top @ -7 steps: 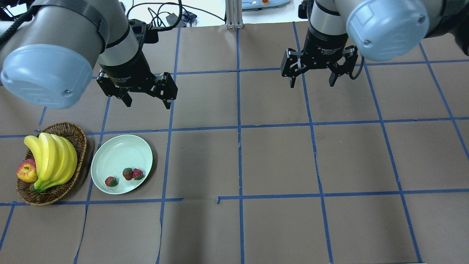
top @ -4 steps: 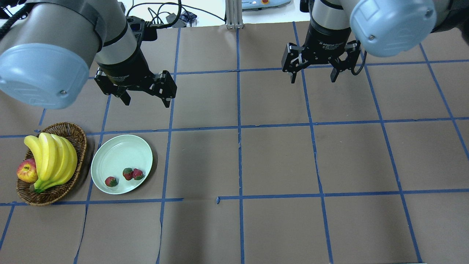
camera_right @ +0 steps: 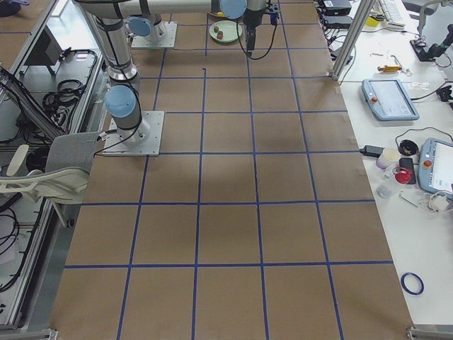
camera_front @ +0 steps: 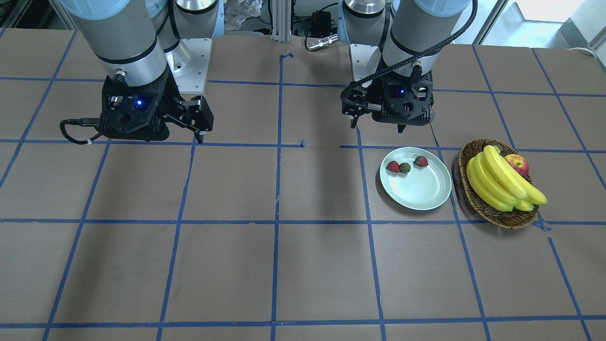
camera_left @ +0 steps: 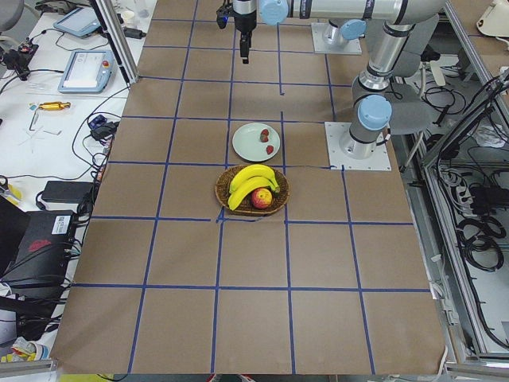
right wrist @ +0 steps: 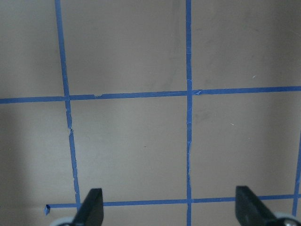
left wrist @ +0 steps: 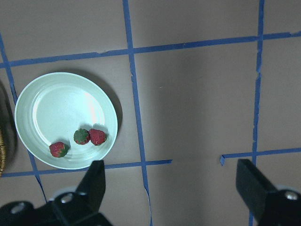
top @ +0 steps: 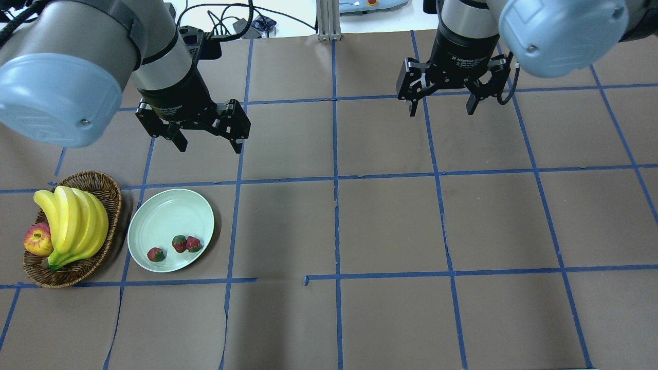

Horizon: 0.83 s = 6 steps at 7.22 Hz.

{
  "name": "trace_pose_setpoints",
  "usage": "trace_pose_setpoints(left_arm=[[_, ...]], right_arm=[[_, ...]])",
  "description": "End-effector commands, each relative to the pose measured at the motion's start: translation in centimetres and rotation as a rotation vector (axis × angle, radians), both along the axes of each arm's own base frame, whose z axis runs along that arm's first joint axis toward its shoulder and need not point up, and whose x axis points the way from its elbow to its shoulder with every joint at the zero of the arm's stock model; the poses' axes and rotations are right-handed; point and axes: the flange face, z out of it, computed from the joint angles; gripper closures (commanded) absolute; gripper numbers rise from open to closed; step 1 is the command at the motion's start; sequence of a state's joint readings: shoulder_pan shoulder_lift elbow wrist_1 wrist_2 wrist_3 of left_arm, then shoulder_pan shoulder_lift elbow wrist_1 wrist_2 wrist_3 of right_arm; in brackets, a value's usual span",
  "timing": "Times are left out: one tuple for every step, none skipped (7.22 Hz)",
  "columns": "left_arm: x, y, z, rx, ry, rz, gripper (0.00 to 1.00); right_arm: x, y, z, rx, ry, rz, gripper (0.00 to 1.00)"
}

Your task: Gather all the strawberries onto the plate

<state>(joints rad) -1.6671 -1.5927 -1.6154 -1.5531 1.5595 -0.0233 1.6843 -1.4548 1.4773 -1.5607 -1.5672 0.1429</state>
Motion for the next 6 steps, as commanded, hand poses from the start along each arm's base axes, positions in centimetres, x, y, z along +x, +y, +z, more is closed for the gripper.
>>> trace_pose_setpoints(left_arm=[[0.6, -0.2, 0.0, 0.003, -0.001, 0.009, 0.0], [0.6, -0.1, -0.3, 0.009, -0.001, 0.007, 0.0], [0.6, -0.2, -0.7, 0.015, -0.003, 0.005, 0.0], [0.6, -0.2, -0.7, 0.017, -0.005, 0.004, 0.0], [0.6, -0.2, -1.1, 0.024, -0.007, 0.004, 0.0], [0.6, -0.3, -0.9, 0.017, -0.006, 0.002, 0.0]], right_arm=[[0.1, 0.1, 0.0, 0.003, -0.007, 0.001, 0.0], [0.0, 0.1, 0.0, 0.003, -0.004, 0.0, 0.0], [0.0, 0.1, -0.4, 0.009, -0.003, 0.0, 0.0], [0.0, 0.2, -0.4, 0.011, -0.004, 0.0, 0.0], [-0.1, 0.3, -1.0, 0.024, 0.003, -0.001, 0.0], [-0.1, 0.4, -0.9, 0.025, 0.003, 0.0, 0.0]])
